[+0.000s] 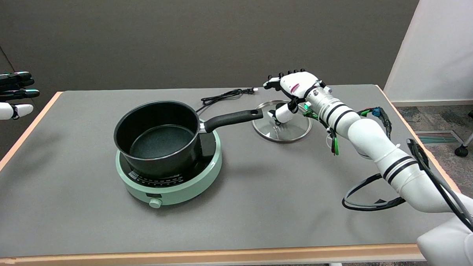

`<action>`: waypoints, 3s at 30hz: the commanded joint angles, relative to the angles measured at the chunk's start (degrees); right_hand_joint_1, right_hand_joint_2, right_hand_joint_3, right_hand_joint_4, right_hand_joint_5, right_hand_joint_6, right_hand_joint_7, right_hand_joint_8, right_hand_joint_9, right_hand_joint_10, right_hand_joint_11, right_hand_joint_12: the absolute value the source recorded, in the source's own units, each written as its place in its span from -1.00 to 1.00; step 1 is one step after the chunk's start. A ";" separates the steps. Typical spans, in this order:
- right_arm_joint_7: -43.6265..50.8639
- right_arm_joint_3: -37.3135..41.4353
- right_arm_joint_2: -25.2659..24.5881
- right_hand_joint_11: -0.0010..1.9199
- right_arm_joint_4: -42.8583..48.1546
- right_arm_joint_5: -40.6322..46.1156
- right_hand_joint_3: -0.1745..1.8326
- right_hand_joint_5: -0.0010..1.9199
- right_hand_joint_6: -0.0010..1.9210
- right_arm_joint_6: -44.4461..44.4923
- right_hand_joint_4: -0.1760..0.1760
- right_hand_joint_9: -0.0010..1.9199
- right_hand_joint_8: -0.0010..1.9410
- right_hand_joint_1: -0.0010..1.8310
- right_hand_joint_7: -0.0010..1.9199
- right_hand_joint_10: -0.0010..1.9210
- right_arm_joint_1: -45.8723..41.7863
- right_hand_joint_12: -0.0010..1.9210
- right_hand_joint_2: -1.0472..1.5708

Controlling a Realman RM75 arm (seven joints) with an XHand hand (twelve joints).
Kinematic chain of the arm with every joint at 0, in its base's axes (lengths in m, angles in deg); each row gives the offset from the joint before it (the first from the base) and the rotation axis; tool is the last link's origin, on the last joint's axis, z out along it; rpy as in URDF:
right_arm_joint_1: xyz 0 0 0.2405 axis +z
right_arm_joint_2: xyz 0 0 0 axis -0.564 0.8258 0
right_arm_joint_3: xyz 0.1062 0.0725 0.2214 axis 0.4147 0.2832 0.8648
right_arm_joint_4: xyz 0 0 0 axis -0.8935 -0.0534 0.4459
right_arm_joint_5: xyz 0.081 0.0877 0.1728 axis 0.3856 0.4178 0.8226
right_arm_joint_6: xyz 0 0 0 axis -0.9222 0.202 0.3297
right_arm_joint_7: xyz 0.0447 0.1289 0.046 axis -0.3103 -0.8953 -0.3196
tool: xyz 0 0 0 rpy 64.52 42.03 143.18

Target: Pick up the pot lid.

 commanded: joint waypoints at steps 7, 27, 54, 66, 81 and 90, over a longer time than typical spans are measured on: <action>-0.10 -0.70 0.23 -0.47 -6.23 0.16 0.07 -0.51 -0.79 -0.51 0.80 -0.30 -0.77 -0.18 -0.33 -0.57 2.63 0.17 0.23; -0.10 -0.94 -0.09 -0.46 -8.82 0.16 0.09 -0.46 -0.76 -0.51 0.88 -0.29 -0.78 -0.15 -0.29 -0.53 3.62 0.17 0.23; -0.10 -1.74 -0.80 -0.45 -13.49 0.16 0.07 -0.35 -0.64 -0.51 1.00 -0.25 -0.74 -0.15 -0.22 -0.48 6.14 0.19 0.26; -0.10 -2.06 -0.96 -0.44 -14.78 0.16 0.06 -0.33 -0.61 -0.51 1.00 -0.23 -0.73 -0.16 -0.19 -0.46 6.94 0.20 0.27; -0.10 -1.78 -0.88 -0.43 -15.49 0.16 0.05 -0.31 -0.56 -0.51 1.00 -0.21 -0.70 -0.11 -0.17 -0.42 6.82 0.21 0.28; -0.10 -1.71 -0.73 -0.42 -15.85 0.16 0.05 -0.28 -0.50 -0.23 1.00 -0.19 -0.67 -0.09 -0.13 -0.41 6.86 0.21 0.29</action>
